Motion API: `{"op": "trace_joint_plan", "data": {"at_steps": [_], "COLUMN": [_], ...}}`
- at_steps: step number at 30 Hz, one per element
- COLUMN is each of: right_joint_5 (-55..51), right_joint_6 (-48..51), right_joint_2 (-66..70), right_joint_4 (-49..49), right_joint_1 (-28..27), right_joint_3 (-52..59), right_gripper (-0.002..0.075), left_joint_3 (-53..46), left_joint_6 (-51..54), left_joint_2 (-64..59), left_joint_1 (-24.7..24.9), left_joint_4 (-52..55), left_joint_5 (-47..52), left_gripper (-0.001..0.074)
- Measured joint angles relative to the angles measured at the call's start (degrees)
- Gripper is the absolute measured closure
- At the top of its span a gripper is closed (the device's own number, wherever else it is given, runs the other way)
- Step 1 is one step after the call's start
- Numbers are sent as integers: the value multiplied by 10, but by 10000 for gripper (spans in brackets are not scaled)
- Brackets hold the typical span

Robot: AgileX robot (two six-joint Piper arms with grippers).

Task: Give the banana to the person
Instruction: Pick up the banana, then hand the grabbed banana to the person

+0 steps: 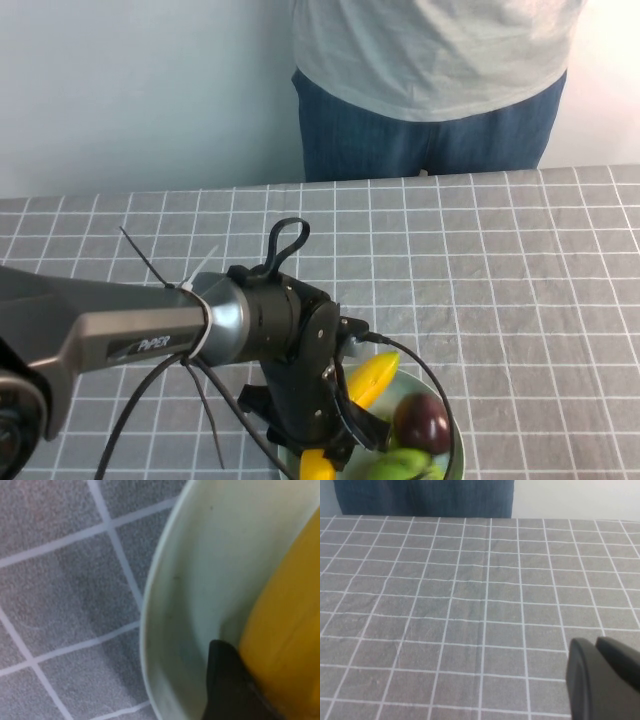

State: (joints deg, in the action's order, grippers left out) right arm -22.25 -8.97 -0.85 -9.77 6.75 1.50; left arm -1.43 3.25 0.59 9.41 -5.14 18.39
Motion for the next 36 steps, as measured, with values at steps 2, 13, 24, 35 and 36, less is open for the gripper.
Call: {"op": "trace_joint_plan", "data": {"at_steps": [2, 13, 24, 35, 36], "right_joint_5": [0, 0, 0, 0, 0], "right_joint_6": [0, 0, 0, 0, 0], "right_joint_2": [0, 0, 0, 0, 0], "right_joint_4": [0, 0, 0, 0, 0], "right_joint_1": [0, 0, 0, 0, 0], "right_joint_3": [0, 0, 0, 0, 0], "right_gripper": [733, 732, 732, 732, 732], "left_joint_3": [0, 0, 0, 0, 0], "left_joint_6": [0, 0, 0, 0, 0], "left_joint_2": [0, 0, 0, 0, 0], "left_joint_1": [0, 0, 0, 0, 0], "left_joint_4": [0, 0, 0, 0, 0], "left_joint_5": [0, 0, 0, 0, 0], "left_gripper": [739, 739, 739, 739, 739]}}
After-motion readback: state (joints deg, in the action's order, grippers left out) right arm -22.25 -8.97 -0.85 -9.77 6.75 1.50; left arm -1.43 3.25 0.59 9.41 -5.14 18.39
